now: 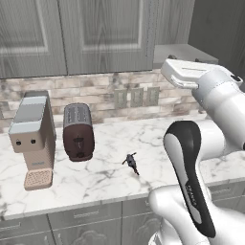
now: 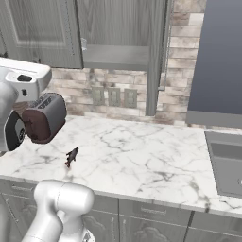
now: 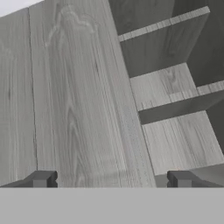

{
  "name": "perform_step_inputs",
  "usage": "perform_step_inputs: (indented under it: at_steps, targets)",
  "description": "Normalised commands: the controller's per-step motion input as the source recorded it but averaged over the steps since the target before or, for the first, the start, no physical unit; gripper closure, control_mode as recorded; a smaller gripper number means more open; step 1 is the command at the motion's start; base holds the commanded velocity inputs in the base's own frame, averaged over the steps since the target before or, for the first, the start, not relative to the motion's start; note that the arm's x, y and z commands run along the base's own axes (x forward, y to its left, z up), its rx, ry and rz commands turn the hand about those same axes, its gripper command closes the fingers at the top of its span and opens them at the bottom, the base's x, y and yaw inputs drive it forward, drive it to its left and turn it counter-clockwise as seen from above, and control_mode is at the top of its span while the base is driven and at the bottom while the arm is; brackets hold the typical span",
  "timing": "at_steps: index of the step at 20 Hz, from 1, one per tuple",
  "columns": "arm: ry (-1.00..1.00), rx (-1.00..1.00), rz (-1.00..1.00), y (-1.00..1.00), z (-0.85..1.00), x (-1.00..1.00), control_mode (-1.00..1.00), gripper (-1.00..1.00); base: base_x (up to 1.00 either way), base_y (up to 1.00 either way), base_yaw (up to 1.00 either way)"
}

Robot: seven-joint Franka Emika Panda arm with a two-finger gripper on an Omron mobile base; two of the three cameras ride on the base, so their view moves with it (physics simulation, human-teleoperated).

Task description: Retrieve the tupperware from the cabinet, then place the raw meat into the tupperware to avoid contamination.

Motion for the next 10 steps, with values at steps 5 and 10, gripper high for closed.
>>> perform_step_inputs:
  at_steps: [5,10]
  targets:
    - [0.0,-0.03,0.0,0.03,0.0,0.12,-1.0,-1.0,0.0,0.0,0.0]
    - [0.0,0.0,0.0,-0.22,0.13,0.24,-1.0,-1.0,0.0,0.0,0.0]
